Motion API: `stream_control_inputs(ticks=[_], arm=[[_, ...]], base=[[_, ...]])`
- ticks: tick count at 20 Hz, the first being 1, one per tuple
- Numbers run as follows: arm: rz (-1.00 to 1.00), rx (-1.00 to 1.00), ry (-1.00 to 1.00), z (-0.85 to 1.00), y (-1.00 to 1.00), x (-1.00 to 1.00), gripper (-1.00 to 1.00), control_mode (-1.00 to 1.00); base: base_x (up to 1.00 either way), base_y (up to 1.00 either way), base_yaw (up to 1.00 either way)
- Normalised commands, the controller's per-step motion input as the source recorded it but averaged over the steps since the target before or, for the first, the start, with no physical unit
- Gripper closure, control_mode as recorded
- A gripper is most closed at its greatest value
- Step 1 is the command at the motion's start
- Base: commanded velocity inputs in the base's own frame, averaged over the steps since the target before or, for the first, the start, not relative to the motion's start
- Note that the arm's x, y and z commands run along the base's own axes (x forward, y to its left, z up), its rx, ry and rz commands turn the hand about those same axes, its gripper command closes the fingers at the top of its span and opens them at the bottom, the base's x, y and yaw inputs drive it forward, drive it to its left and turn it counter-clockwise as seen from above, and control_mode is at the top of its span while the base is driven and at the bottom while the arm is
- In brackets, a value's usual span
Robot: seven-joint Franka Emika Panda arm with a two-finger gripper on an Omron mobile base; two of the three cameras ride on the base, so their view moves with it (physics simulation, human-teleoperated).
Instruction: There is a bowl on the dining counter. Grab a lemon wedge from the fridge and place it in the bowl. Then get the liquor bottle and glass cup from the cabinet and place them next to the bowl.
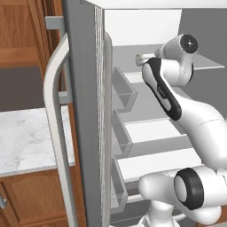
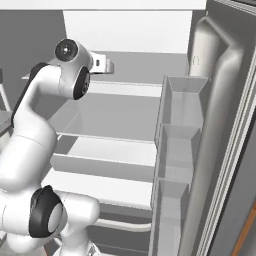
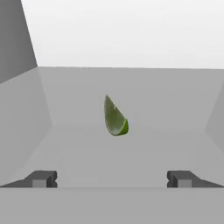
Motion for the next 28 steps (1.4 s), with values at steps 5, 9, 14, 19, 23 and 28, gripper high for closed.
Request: stream_control_inputs(ticks=[5,9,14,19,23,28], arm=[[0.0,-0.04,0.01,-0.03,0.0,0.52,-1.0,-1.0],[0.0,-0.01,0.01,-0.07,0.0,0.49,-1.0,-1.0],[0.0,0.0,0.04,-0.08,0.0,0.42,-1.0,-1.0],[0.0,0.0,0.0,-0.01,0.0,0.45,-1.0,-1.0],[0.0,0.0,0.02,-0.13,0.0,0.19,-1.0,-1.0],[0.0,0.0,0.02,-0.16,0.0,0.0,-1.0,-1.0]], base=[[0.0,0.0,0.0],[0.0,0.0,0.0],[0.0,0.0,0.0],[0.0,0.0,0.0],[0.0,0.0,0.0],[0.0,0.0,0.0]])
